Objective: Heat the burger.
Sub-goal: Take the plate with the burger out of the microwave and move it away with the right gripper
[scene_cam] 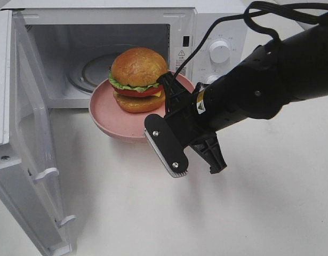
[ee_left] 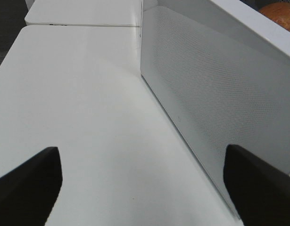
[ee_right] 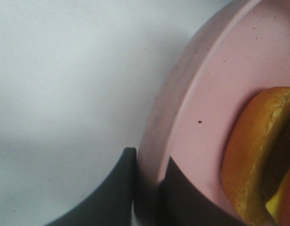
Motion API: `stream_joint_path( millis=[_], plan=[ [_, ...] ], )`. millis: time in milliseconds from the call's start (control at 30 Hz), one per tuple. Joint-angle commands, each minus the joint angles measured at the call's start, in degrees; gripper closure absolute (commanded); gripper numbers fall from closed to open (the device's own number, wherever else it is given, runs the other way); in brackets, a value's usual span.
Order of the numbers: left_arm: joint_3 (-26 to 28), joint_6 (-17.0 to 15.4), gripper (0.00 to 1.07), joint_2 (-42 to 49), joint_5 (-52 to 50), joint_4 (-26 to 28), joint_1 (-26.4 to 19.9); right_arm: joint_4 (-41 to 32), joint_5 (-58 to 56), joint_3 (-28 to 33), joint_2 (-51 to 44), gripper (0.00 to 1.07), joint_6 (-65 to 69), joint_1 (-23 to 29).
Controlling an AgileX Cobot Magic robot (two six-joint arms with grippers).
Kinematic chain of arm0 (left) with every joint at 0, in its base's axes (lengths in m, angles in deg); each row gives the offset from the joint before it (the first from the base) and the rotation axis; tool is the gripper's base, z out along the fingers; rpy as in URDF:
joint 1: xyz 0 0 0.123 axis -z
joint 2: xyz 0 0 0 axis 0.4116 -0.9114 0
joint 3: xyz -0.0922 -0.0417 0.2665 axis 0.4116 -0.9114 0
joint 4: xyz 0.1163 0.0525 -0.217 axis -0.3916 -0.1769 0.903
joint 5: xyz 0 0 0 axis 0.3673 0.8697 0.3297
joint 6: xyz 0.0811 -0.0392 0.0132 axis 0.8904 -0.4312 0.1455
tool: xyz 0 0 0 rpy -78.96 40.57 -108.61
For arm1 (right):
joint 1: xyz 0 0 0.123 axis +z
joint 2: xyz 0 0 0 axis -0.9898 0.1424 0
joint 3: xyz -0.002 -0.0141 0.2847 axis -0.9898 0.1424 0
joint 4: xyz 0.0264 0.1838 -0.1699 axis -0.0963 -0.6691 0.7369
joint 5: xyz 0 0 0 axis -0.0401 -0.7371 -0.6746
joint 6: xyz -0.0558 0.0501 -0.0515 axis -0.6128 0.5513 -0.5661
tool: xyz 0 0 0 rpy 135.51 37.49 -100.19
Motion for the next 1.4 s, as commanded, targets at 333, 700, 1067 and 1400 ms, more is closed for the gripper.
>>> stream_joint_path(
  millis=[333,700,1067,1400],
  plan=[
    [-0.2,-0.1,0.19,1.1,-0.7,0.6,0.1,3.4,2.8,8.2,-12.3,1.07,2.5,-0.1],
    [-0.2,-0.1,0.19,1.1,-0.7,0.6,0.1,10.3,-1.9,15.6,-23.7,1.07,10.7,-0.1],
    [-0.2,-0.1,0.19,1.1,-0.7,0.6,0.1,16.5,-10.4,20.4,-36.3,1.07,19.1,-0.1],
    [-0.2,-0.1,0.19,1.1,-0.7,0.6,0.1,18.9,-18.7,23.4,-45.7,1.07,24.9,-0.1]
  ],
)
